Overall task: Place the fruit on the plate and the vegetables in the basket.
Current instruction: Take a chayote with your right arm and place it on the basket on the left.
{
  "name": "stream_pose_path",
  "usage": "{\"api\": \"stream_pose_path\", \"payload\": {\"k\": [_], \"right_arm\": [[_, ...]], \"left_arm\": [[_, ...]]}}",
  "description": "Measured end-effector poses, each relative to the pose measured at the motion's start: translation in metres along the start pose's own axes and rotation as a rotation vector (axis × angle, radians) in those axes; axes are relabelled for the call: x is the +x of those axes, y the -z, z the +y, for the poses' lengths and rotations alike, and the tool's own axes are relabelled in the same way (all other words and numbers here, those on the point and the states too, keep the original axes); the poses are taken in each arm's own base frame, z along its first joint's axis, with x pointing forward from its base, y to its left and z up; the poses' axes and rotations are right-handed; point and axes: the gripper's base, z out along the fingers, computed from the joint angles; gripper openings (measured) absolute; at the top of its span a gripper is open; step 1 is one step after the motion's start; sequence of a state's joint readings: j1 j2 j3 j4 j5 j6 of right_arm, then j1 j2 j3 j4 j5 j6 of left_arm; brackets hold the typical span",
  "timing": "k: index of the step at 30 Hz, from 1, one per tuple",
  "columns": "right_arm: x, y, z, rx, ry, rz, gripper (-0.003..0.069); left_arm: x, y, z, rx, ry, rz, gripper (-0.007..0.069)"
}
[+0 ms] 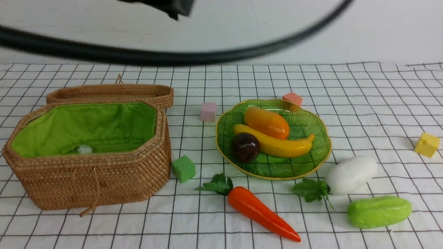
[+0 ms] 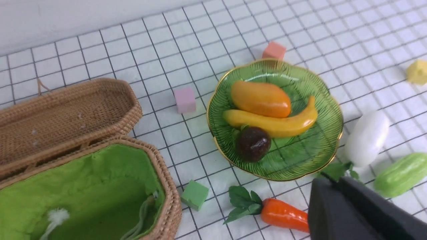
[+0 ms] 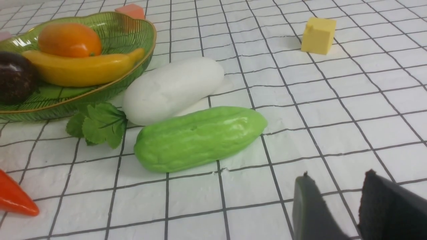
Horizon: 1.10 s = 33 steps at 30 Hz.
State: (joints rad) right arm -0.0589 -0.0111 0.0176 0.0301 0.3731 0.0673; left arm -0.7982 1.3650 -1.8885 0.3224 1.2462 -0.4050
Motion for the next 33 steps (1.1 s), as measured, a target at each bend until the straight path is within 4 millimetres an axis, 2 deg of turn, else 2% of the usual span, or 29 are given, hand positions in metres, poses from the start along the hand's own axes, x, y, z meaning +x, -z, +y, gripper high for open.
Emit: {"api": "stream_pose_path", "payload": {"k": [1, 2, 4, 5, 6, 7, 9, 10, 12, 13, 14, 17, 20, 33], "right_arm": [[0.000, 0.000, 0.000, 0.000, 0.000, 0.000, 0.0243], [0.000, 0.000, 0.000, 0.000, 0.000, 0.000, 0.0243], [0.000, 0.000, 0.000, 0.000, 0.000, 0.000, 0.0243], [0.000, 0.000, 0.000, 0.000, 0.000, 0.000, 0.0243], [0.000, 0.000, 0.000, 0.000, 0.000, 0.000, 0.0243], [0.000, 0.000, 0.000, 0.000, 0.000, 0.000, 0.0243], [0.000, 0.000, 0.000, 0.000, 0.000, 0.000, 0.0243], [0.000, 0.000, 0.000, 0.000, 0.000, 0.000, 0.0243], [0.000, 0.000, 0.000, 0.000, 0.000, 0.000, 0.0243], [0.000, 0.000, 0.000, 0.000, 0.000, 0.000, 0.0243], [0.000, 0.000, 0.000, 0.000, 0.000, 0.000, 0.0243], [0.000, 0.000, 0.000, 0.000, 0.000, 0.000, 0.0243], [0.000, 0.000, 0.000, 0.000, 0.000, 0.000, 0.0243], [0.000, 0.000, 0.000, 0.000, 0.000, 0.000, 0.0243]], "left_arm": [[0.001, 0.003, 0.001, 0.002, 0.003, -0.003, -0.0013], [0.015, 0.028, 0.014, 0.011, 0.025, -0.021, -0.0013], [0.038, 0.049, 0.027, 0.011, 0.042, -0.018, -0.0013], [0.054, 0.056, 0.035, 0.009, 0.051, -0.006, -0.0013], [0.061, 0.059, 0.037, 0.007, 0.054, 0.000, -0.0013], [0.088, 0.069, 0.049, 0.004, 0.079, 0.014, -0.0013], [0.128, 0.071, 0.061, 0.008, 0.115, 0.023, -0.0013], [0.136, 0.066, 0.062, 0.003, 0.115, 0.039, -0.0013], [0.188, 0.061, 0.075, 0.046, 0.190, -0.017, -0.0013], [0.207, 0.058, 0.078, 0.068, 0.220, -0.043, -0.0013], [0.210, 0.057, 0.079, 0.078, 0.226, -0.055, -0.0013], [0.262, 0.047, 0.089, 0.116, 0.292, -0.082, -0.0013], [0.277, 0.042, 0.092, 0.124, 0.305, -0.082, -0.0013], [0.275, 0.042, 0.085, 0.204, 0.347, -0.103, -0.0013]]}}
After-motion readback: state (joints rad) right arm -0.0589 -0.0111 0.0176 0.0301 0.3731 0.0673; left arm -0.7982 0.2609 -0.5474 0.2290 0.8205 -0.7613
